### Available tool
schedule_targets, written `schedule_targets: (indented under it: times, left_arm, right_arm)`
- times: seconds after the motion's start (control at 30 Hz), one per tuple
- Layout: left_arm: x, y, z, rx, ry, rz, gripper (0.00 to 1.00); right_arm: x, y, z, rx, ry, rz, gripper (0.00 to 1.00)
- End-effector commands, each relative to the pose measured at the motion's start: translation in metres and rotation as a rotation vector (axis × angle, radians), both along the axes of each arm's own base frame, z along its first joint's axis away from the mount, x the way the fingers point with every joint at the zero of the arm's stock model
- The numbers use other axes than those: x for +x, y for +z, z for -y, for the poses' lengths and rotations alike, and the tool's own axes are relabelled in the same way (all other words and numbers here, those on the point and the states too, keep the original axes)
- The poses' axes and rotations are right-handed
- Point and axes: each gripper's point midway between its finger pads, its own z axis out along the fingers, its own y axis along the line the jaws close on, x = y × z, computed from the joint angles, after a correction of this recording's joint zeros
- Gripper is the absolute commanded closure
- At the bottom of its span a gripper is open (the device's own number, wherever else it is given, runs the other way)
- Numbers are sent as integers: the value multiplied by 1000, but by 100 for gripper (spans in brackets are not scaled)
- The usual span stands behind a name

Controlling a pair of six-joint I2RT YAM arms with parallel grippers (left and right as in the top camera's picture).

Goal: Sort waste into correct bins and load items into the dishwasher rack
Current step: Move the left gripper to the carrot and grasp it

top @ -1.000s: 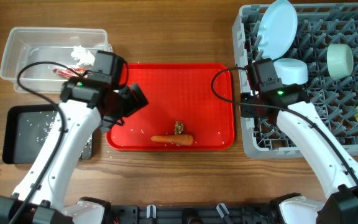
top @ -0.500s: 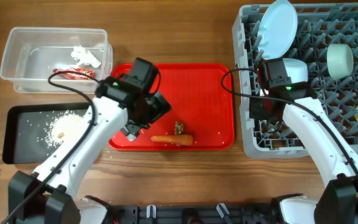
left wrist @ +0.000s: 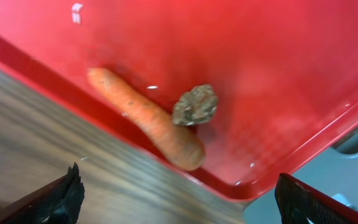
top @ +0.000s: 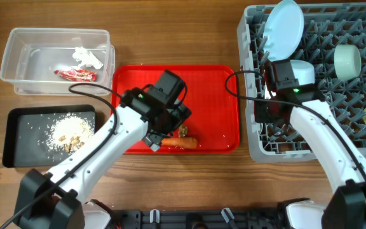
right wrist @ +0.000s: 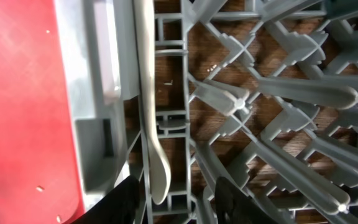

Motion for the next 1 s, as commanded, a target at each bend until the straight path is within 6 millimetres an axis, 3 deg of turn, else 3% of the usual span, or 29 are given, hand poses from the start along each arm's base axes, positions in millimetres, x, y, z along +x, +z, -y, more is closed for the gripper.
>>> schedule_targets:
  times: [0.0, 0.07, 0.2, 0.43, 0.6, 0.8, 0.87, 0.97]
  left_arm:
    - [-9, -29, 0, -2, 88, -41, 3]
    - [-8, -40, 2, -17, 86, -21, 4]
    - [-7, -62, 3, -29, 85, -5, 6]
    - [-16, -94, 13, -24, 53, -66, 6]
    - [-13, -103, 25, -34, 26, -48, 9]
    - [-1, -105, 14, 37, 45, 20, 37]
    - [3, -105, 9, 63, 51, 42, 38]
    - [11, -105, 0, 115, 64, 86, 48]
  right_arm:
    - [13, 45, -21, 113, 78, 131, 51]
    - [14, 64, -29, 157, 106, 186, 43]
    - [11, 83, -29, 170, 112, 245, 39]
    - [9, 82, -29, 172, 108, 238, 38]
    - [8, 81, -29, 171, 107, 234, 38]
    - [5, 80, -28, 168, 107, 221, 38]
    - [5, 80, -28, 169, 107, 221, 38]
    - [4, 80, -28, 168, 107, 218, 38]
